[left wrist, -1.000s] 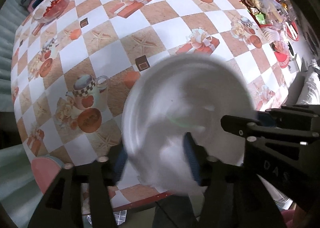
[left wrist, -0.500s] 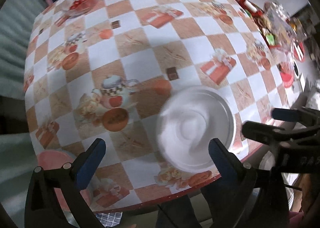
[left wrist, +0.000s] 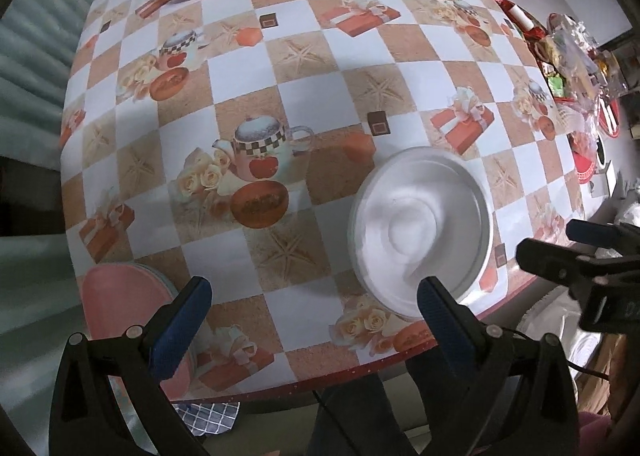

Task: Organize plates and bowls

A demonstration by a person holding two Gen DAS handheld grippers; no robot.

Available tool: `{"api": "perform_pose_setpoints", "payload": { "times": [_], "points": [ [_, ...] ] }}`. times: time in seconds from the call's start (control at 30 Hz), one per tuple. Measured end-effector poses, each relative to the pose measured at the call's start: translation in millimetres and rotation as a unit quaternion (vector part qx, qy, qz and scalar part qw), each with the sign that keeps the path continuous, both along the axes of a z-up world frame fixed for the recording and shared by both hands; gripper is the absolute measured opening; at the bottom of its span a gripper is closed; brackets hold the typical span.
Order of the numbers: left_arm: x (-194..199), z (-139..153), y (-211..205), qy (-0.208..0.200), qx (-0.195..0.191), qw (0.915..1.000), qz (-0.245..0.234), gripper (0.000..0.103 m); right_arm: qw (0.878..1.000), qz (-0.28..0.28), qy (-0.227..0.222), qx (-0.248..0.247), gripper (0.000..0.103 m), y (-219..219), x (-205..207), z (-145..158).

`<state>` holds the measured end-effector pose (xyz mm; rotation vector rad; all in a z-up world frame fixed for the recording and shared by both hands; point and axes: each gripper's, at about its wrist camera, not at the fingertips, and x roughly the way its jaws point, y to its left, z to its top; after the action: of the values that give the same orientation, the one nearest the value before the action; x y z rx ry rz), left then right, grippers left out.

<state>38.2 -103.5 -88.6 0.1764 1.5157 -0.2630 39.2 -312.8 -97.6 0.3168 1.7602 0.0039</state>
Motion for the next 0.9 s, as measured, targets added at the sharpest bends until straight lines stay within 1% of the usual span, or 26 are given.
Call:
{"api": "perform_pose_setpoints", "payload": {
  "times": [0.2, 0.9],
  "points": [
    [0.2, 1.0, -2.0, -0.002, 0.0, 1.0, -0.005, 0.103, 1.0, 0.01, 0.003, 0.0, 0.103, 6.3, -2.3, -0.2],
    [-2.7, -7.2, -10.0, 0.009, 0.014, 0.9997, -0.016, 0.103, 1.0, -0.009, 0.022, 0.002, 0.103, -4.8, -10.8, -10.7]
  ]
}}
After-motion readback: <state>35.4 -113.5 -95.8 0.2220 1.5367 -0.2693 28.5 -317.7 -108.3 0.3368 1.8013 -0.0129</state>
